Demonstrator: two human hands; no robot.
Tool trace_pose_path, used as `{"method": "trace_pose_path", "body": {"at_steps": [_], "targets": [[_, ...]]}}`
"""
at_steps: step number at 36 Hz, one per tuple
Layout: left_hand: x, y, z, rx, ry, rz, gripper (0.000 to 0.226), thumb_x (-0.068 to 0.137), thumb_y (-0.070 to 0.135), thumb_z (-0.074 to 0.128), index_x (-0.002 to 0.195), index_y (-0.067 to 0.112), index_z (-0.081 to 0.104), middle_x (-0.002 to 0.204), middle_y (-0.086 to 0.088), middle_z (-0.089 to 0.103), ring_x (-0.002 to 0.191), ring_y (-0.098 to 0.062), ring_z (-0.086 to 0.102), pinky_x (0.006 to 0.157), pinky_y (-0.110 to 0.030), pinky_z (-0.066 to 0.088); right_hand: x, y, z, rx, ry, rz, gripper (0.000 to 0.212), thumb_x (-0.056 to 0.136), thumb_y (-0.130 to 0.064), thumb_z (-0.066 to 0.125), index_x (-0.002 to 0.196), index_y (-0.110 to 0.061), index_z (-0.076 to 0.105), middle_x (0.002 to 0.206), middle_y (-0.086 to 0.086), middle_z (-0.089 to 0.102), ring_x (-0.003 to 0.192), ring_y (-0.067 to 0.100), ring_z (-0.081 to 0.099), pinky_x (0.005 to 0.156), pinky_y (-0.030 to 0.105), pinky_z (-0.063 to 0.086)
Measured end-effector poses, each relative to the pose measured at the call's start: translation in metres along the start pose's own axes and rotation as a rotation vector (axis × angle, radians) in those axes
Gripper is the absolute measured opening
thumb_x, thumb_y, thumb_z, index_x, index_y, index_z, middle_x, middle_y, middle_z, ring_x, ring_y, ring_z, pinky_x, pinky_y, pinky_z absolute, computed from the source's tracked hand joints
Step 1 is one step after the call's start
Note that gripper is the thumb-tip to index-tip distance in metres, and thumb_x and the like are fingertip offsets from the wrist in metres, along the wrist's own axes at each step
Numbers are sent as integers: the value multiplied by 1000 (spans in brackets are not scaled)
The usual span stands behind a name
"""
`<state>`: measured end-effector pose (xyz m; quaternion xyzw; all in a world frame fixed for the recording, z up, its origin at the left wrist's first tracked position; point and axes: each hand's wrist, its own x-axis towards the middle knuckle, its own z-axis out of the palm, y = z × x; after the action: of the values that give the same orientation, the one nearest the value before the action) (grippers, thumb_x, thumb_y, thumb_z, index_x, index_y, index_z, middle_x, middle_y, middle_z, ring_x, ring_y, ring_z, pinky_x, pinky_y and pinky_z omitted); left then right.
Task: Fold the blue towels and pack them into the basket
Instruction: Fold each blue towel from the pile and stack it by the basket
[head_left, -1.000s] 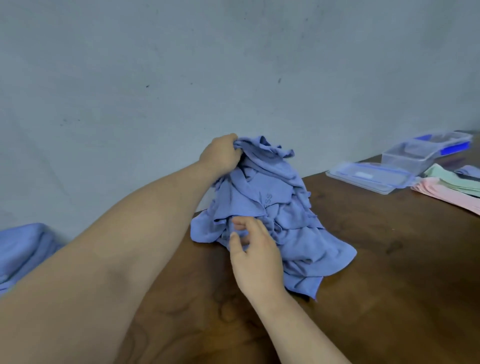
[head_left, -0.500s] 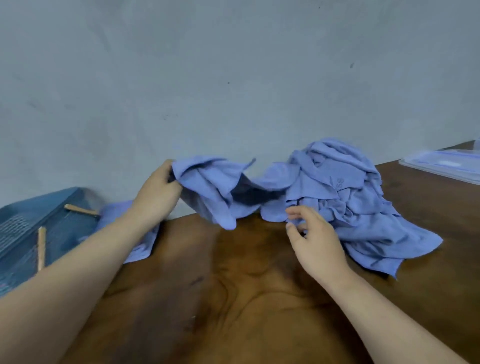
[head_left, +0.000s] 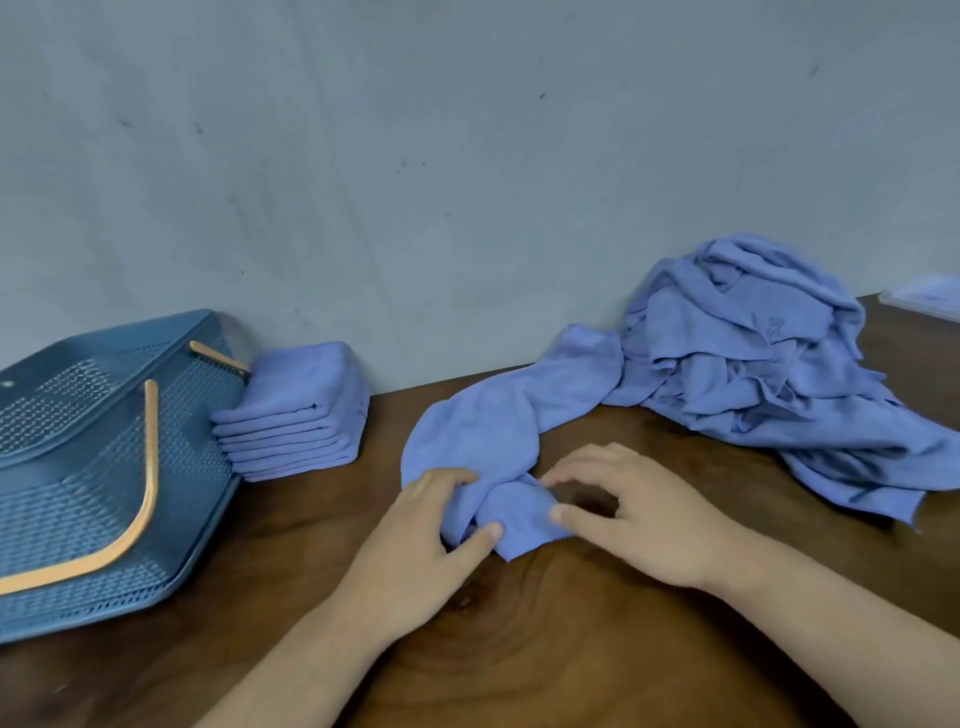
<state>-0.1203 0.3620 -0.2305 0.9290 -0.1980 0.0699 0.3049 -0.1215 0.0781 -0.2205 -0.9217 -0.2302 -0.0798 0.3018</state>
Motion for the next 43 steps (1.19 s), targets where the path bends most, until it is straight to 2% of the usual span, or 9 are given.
{"method": "trace_pose_path", "body": {"at_steps": [6,12,16,21,26,29,32,35,43], "targets": [[3,-3,-1,-79,-2,-6,51,99,56,65,145,49,45,139,33,52,126,5,53,99,-19,47,13,-28,29,-261,-88,-53,73,85,-88,49,145,-46,46,141,-29,47,124,-3,44,104,28,39],[-1,3,-9,-224,-22,-28,54,99,35,70,143,52,45,139,31,55,107,-36,66,91,-37,55,33,-29,36,-332,20,-2,34,93,-71,48,103,-40,60,103,-19,63,93,6,50,82,35,50],[-3,1,-10,-288,103,47,62,98,7,65,145,44,49,142,15,56,98,-15,65,69,-24,52,32,-32,29,305,130,195,43,98,-45,64,70,-14,54,64,-7,54,63,11,50,62,37,45],[-5,3,-9,-224,189,224,70,93,20,73,155,25,41,165,16,36,157,-14,30,122,-25,33,32,-47,6,1209,-57,688,35,107,-38,55,114,-12,77,91,0,75,70,13,65,57,27,50],[-5,15,-11,-81,266,314,87,83,45,85,156,23,43,171,11,28,161,-19,21,124,-43,27,35,-46,-4,1630,-140,679,28,102,-13,52,96,0,76,80,8,69,61,16,66,49,22,55],[-4,17,-7,10,356,354,73,81,55,83,143,23,59,160,12,42,157,-21,31,124,-42,30,34,-46,-3,1530,-257,517,39,102,-24,52,126,-6,76,127,17,73,103,29,73,79,35,63],[-1,15,-4,14,353,284,53,88,59,75,130,27,67,143,18,52,142,-15,45,115,-30,38,32,-46,2,1156,-284,393,35,111,-29,48,133,-12,69,131,12,73,122,30,69,103,49,55],[-2,16,-6,-107,275,204,32,96,51,71,124,36,64,121,20,62,117,-15,60,97,-24,47,31,-48,6,936,-197,370,26,106,-26,61,118,-7,73,117,15,76,104,26,73,88,43,57],[2,13,-7,-559,101,-13,18,102,33,64,117,30,74,104,-5,76,98,-33,70,92,-60,55,31,-48,10,769,-151,297,33,104,-31,66,92,-2,73,74,7,67,63,14,57,55,24,48]]}}
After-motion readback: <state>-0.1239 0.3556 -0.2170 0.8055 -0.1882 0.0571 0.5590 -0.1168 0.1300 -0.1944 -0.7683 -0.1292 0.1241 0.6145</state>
